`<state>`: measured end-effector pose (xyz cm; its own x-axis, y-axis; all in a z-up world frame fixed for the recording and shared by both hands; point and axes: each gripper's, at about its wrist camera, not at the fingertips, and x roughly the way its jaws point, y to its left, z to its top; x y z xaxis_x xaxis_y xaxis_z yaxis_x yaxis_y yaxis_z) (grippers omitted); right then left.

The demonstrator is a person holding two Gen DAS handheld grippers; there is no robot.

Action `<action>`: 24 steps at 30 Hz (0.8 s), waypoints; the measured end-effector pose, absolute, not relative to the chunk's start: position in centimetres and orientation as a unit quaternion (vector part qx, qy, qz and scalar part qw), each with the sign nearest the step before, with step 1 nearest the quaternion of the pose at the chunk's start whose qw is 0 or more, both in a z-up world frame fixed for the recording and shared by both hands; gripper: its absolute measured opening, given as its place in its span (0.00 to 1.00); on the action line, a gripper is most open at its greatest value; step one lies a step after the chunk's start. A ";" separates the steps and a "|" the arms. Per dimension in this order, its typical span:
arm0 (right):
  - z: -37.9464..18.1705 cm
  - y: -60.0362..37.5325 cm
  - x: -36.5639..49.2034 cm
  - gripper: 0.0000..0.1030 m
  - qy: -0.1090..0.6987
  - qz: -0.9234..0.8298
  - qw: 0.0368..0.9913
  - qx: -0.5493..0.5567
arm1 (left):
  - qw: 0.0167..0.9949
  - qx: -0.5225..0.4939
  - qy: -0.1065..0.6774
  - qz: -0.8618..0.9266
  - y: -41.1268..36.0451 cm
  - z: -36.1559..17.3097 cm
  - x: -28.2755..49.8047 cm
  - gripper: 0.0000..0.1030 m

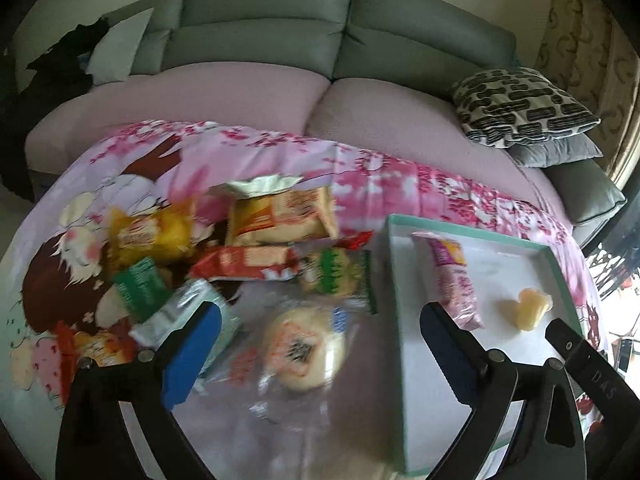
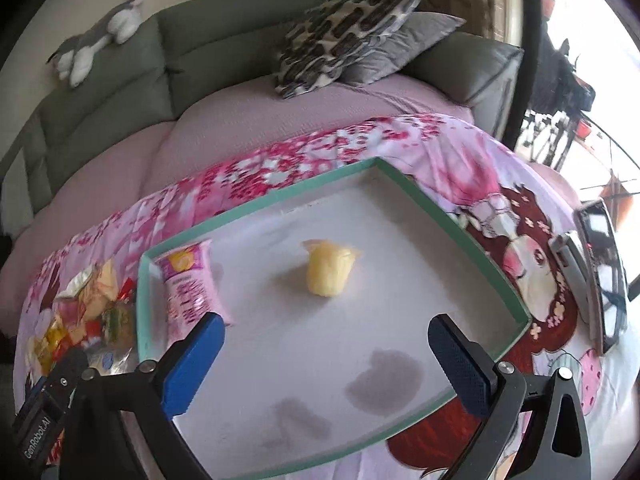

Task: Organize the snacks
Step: 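Move both open tools back from the tray to the snack pile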

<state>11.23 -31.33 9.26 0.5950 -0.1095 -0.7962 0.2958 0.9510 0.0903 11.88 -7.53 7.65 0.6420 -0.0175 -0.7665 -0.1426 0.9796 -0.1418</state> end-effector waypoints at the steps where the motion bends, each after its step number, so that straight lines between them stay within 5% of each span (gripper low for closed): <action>1: 9.2 -31.0 11.2 1.00 0.436 -0.105 0.887 0.109 | 0.900 -0.093 0.424 0.039 -7.1 7.6 11.6 0.97; 24: 10.2 -21.6 10.4 1.00 0.423 0.059 0.894 0.136 | 0.898 -0.072 0.393 0.184 6.1 9.5 5.3 0.97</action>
<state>10.36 -21.57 10.19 0.6348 0.2203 -0.7406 0.0094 0.9562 0.2926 5.33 6.07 9.47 0.6239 0.2736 -0.7320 -0.3873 0.9218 0.0144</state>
